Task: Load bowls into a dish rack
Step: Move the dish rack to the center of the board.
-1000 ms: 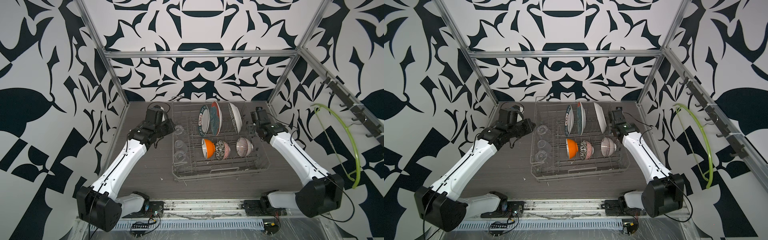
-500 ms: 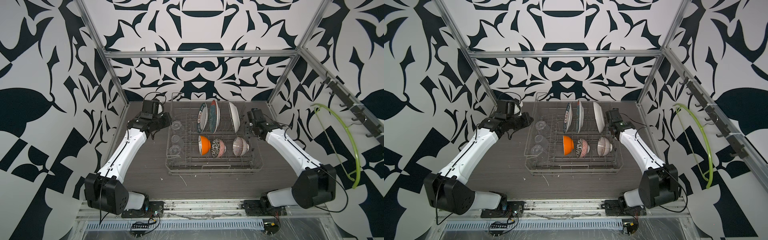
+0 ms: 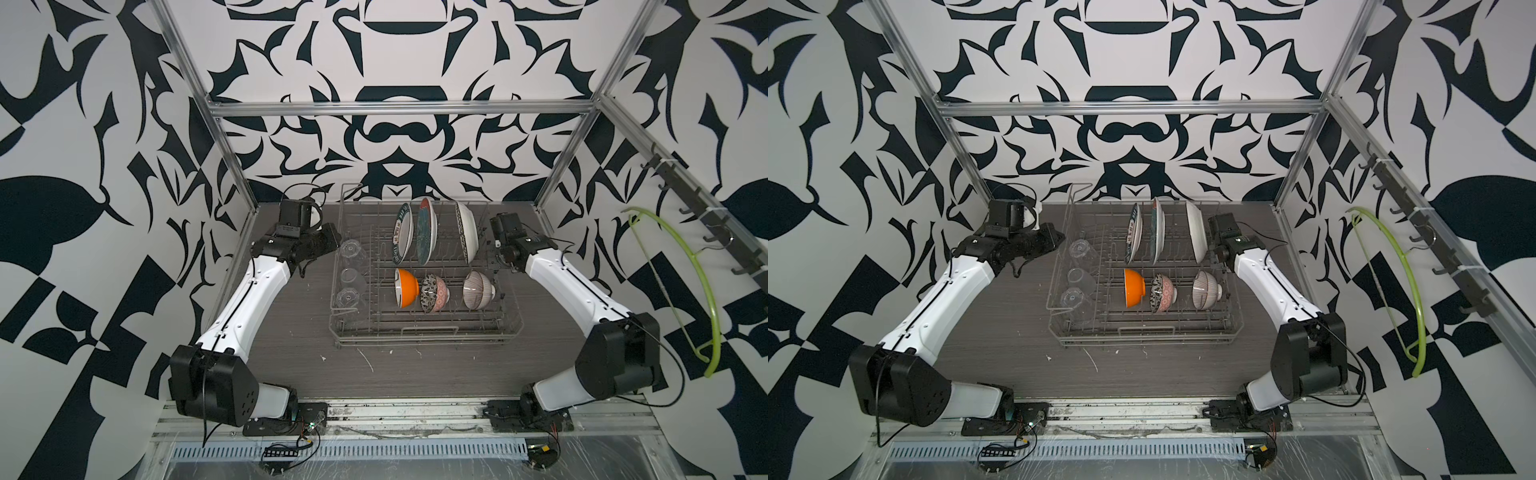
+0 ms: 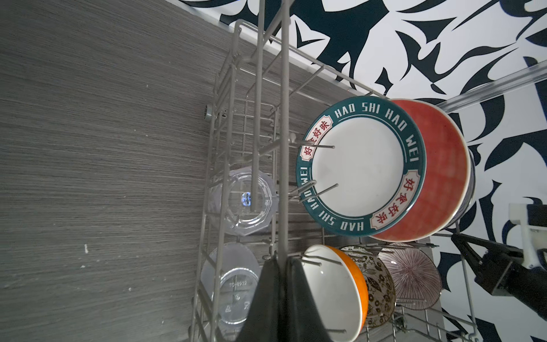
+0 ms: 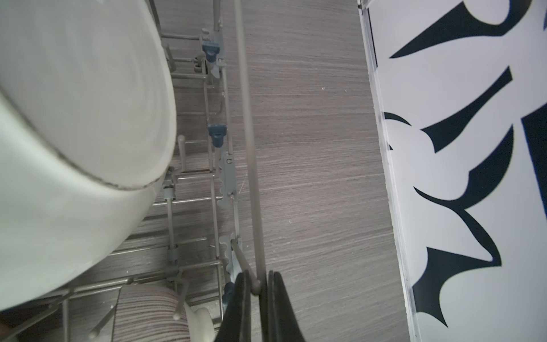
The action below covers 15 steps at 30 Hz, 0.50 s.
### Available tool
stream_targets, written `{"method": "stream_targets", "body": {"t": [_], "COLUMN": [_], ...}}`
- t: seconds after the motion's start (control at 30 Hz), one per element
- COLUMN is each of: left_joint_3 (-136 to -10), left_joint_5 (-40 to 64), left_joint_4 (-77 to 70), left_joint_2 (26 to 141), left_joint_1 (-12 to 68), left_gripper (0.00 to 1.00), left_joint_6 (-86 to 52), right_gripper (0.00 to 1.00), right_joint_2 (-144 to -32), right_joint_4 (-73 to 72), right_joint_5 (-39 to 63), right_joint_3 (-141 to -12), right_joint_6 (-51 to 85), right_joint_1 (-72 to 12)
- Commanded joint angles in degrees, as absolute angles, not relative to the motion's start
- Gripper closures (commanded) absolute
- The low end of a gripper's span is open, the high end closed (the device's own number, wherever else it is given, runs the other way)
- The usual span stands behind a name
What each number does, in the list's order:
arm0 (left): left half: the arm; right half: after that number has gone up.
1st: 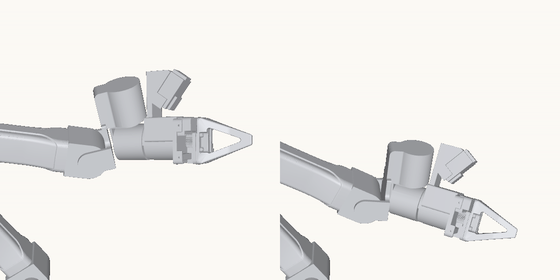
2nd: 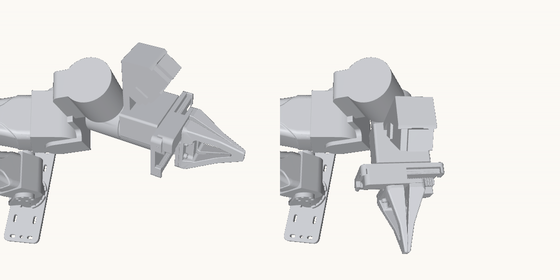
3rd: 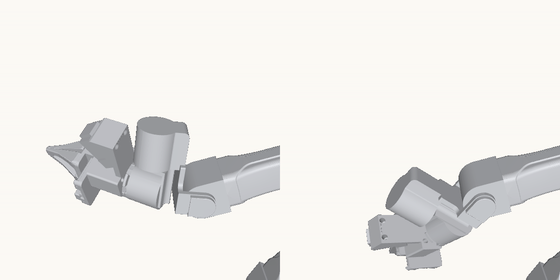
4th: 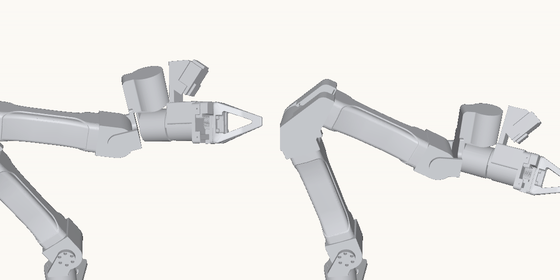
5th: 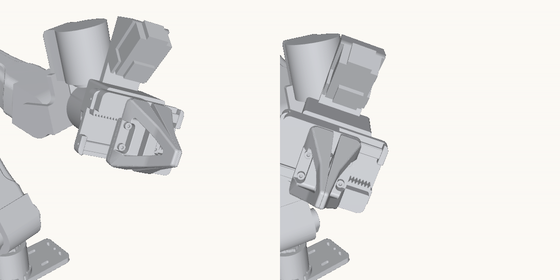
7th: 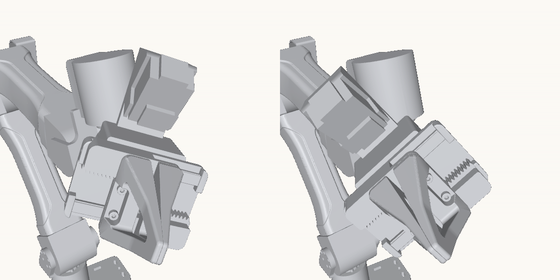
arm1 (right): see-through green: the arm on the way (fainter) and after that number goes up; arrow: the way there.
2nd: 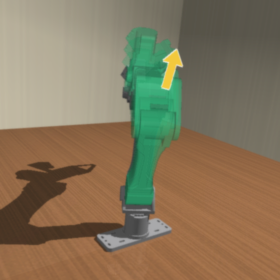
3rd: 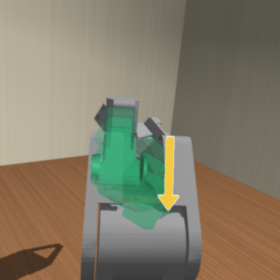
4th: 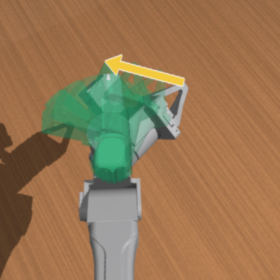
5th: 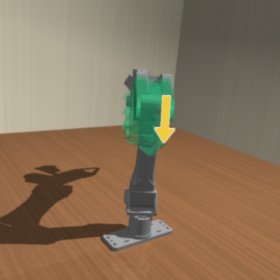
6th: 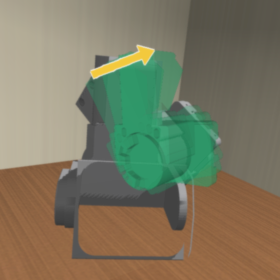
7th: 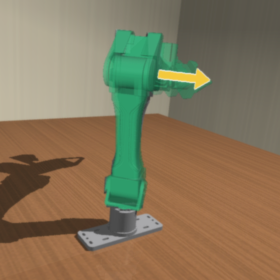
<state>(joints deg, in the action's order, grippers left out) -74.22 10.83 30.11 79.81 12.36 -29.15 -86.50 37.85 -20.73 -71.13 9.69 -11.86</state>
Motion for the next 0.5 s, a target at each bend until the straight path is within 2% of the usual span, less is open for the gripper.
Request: {"method": "stream_targets", "body": {"t": [0.0, 0.47], "left_joint_3": [-73.99, -80.97], "left_joint_5": [7.04, 12.90], "left_joint_4": [29.10, 23.01], "left_joint_2": [80.81, 89.86], "left_joint_1": [9.81, 5.36], "left_gripper": [1.00, 1.00], "left_joint_6": [-29.09, -30.67], "right_gripper": [1.00, 1.00], "right_joint_2": [-89.04, -99.01], "right_joint_4": [34.13, 33.60], "right_joint_5": [-19.45, -13.11], "right_joint_3": [-71.99, -82.55], "right_joint_6": [13.28, 11.33], "right_joint_1": [-11.51, -11.47]}}
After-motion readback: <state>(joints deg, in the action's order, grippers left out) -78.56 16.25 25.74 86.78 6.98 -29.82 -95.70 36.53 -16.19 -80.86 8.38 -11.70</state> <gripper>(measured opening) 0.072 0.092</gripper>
